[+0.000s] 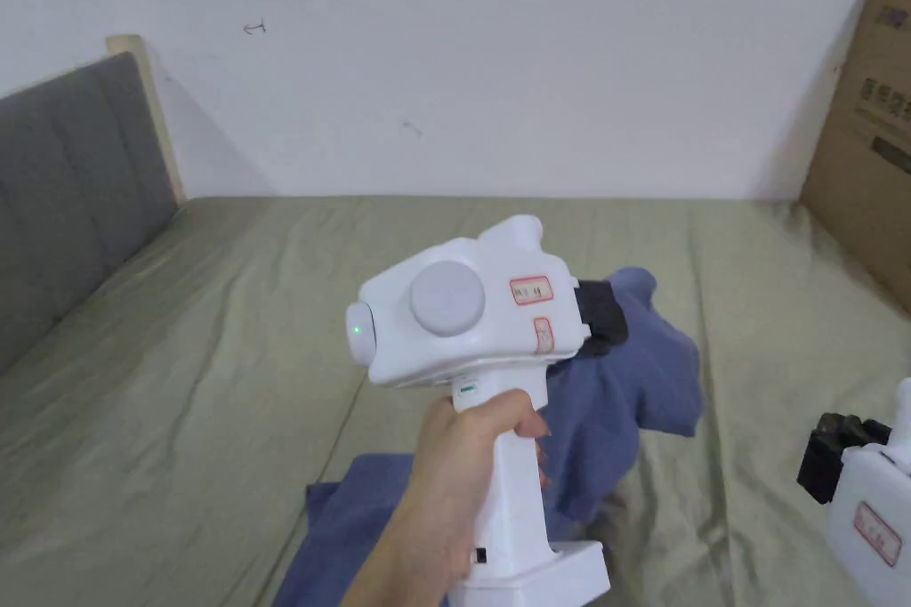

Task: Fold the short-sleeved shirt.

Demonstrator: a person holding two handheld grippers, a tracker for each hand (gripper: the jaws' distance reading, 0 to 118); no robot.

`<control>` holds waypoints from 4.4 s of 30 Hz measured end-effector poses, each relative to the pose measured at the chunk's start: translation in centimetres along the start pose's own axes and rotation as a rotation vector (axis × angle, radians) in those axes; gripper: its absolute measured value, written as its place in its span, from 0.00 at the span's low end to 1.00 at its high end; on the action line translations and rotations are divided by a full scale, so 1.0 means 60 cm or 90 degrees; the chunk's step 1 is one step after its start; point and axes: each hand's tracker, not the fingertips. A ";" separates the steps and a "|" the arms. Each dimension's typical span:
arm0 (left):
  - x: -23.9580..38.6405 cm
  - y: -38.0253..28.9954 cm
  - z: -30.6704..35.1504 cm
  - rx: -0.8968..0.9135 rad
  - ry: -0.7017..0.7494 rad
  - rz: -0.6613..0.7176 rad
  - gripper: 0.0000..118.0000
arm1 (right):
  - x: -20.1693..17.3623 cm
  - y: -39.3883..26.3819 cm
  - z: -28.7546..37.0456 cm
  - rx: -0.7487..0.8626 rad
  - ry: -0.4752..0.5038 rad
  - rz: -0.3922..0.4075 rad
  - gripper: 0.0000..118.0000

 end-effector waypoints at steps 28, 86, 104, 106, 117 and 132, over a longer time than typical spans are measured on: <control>-0.157 -0.179 -0.046 -0.202 0.245 -0.042 0.00 | 0.022 -0.063 -0.039 -0.093 0.003 -0.008 0.00; -0.446 -0.009 -0.037 -0.180 0.477 -0.136 0.00 | -0.002 -0.054 -0.622 -0.516 0.064 0.316 0.31; -0.284 0.138 0.140 0.000 0.493 -0.205 0.00 | 0.065 0.279 -0.354 -0.188 0.032 0.095 0.07; -0.258 0.173 0.170 0.036 0.499 -0.227 0.00 | 0.079 0.329 -0.317 -0.146 0.029 0.076 0.07; -0.112 0.421 0.224 0.187 0.552 -0.289 0.00 | 0.052 0.584 -0.251 -0.016 0.064 -0.014 0.07; -0.010 0.661 0.260 0.378 0.584 -0.310 0.00 | -0.030 0.830 -0.246 0.110 0.072 -0.034 0.07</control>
